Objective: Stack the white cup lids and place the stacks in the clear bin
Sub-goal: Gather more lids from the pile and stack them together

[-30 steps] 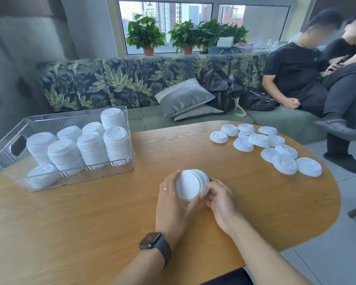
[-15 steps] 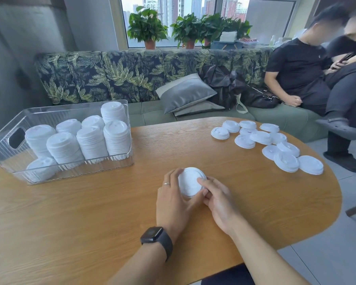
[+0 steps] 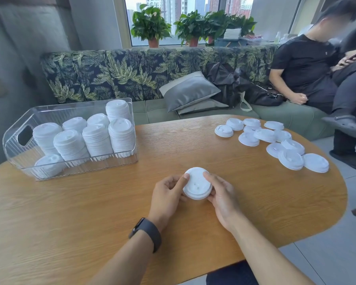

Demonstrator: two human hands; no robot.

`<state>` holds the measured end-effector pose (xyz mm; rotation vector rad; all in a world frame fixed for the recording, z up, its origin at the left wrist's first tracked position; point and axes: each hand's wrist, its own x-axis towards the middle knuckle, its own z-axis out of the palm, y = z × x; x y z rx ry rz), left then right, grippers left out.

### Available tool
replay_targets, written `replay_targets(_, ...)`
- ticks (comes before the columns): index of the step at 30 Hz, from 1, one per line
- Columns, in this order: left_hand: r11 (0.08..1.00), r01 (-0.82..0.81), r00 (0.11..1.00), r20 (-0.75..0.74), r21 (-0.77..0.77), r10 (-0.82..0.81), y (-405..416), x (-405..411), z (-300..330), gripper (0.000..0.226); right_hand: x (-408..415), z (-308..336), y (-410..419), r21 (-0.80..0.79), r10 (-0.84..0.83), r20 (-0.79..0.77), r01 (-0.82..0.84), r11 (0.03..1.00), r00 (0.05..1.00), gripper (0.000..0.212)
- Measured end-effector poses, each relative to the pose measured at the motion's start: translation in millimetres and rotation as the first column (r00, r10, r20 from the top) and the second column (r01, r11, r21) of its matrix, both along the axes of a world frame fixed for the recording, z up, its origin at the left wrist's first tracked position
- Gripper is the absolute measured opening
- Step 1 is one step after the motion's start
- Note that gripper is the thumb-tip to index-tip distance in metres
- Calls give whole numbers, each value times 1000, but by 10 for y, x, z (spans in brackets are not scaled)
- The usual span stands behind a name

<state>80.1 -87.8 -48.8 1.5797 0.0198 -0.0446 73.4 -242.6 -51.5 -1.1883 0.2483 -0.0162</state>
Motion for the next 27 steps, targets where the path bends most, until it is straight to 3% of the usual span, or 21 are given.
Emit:
replay_targets(10, 998, 51, 999, 11, -20, -51, -2, -15, 1, 25, 35, -42, 14, -8, -46, -6, 46, 999, 999, 21)
replay_targets(18, 996, 22, 999, -24, -85, -24, 7, 4, -6, 24, 33, -43, -16, -5, -2, -10, 2, 1000, 1000, 38)
replay_targets(27, 994, 4, 1000, -23, -108, -7, 2, 21, -31, 29, 29, 0, -20, 40, 13, -5, -12, 999, 1000, 28)
